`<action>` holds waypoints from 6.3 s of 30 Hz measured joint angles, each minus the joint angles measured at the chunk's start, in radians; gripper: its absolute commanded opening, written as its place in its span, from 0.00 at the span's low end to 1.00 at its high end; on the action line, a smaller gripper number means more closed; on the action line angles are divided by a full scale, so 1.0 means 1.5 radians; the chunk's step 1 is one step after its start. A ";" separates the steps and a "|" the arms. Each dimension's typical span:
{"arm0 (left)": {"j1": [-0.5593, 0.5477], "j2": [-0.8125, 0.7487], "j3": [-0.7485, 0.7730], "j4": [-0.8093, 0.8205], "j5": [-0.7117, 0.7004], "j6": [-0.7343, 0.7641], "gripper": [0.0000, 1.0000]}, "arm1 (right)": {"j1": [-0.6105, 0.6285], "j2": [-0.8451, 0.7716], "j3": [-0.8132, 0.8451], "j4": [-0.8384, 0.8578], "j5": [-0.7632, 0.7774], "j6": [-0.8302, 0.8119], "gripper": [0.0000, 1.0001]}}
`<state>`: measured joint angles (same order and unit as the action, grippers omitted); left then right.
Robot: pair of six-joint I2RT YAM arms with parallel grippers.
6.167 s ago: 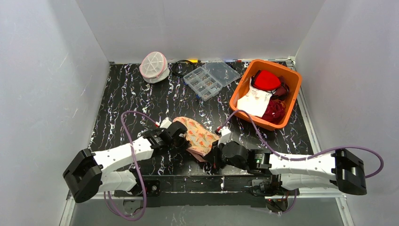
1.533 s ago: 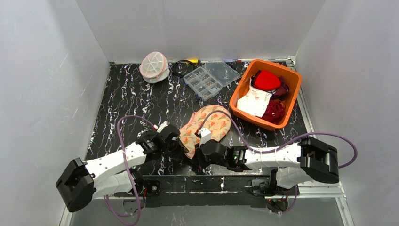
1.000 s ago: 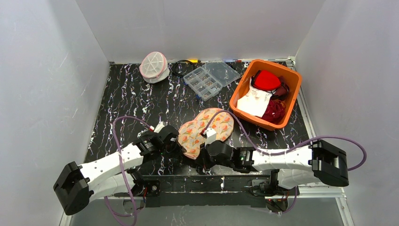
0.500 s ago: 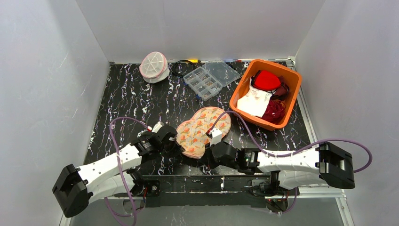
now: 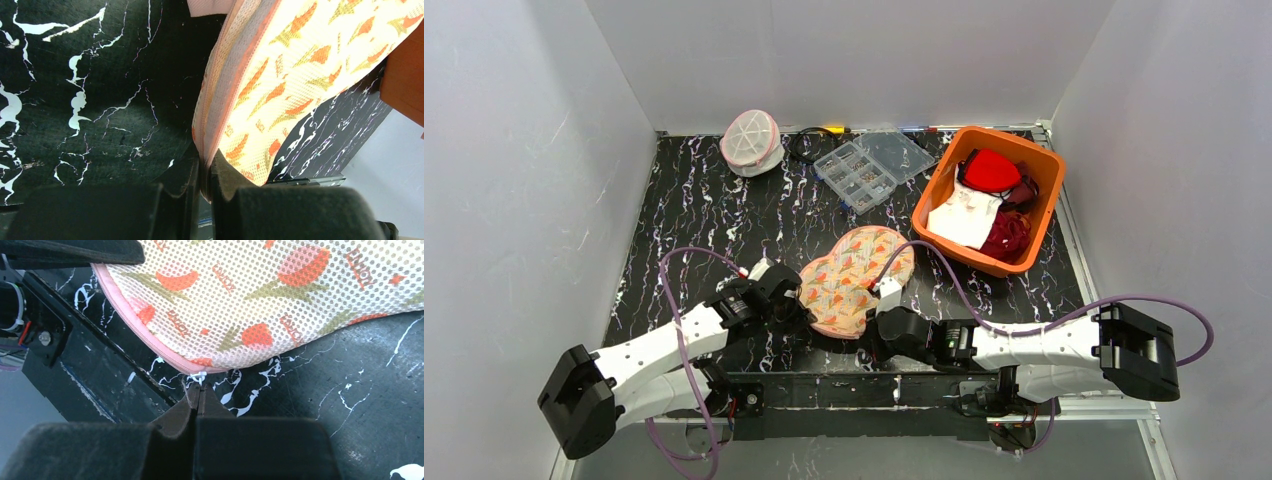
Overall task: Unzip the laundry bag and remove the bra
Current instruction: Unzip the laundry bag at the center of the board, then open the laundry bag at the center of the board.
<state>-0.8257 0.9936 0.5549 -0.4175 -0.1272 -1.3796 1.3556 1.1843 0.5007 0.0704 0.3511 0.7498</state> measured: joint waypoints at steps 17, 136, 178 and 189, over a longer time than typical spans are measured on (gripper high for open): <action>0.008 0.005 0.003 0.011 0.010 0.021 0.00 | 0.001 -0.004 -0.018 0.003 0.042 -0.032 0.01; 0.069 0.090 -0.117 0.275 0.039 0.237 0.00 | -0.293 -0.238 -0.135 -0.027 -0.256 0.025 0.87; -0.047 -0.442 0.093 -0.425 -0.283 0.096 0.73 | 0.042 0.346 0.447 -0.291 0.030 -0.264 0.59; -0.047 -0.455 0.092 -0.472 -0.291 0.083 0.73 | 0.062 0.407 0.491 -0.326 0.068 -0.256 0.23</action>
<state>-0.8959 0.3103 0.6926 -1.1252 -0.5632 -1.2552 1.4490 1.7947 1.2366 -0.4183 0.4530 0.3660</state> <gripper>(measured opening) 0.729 0.329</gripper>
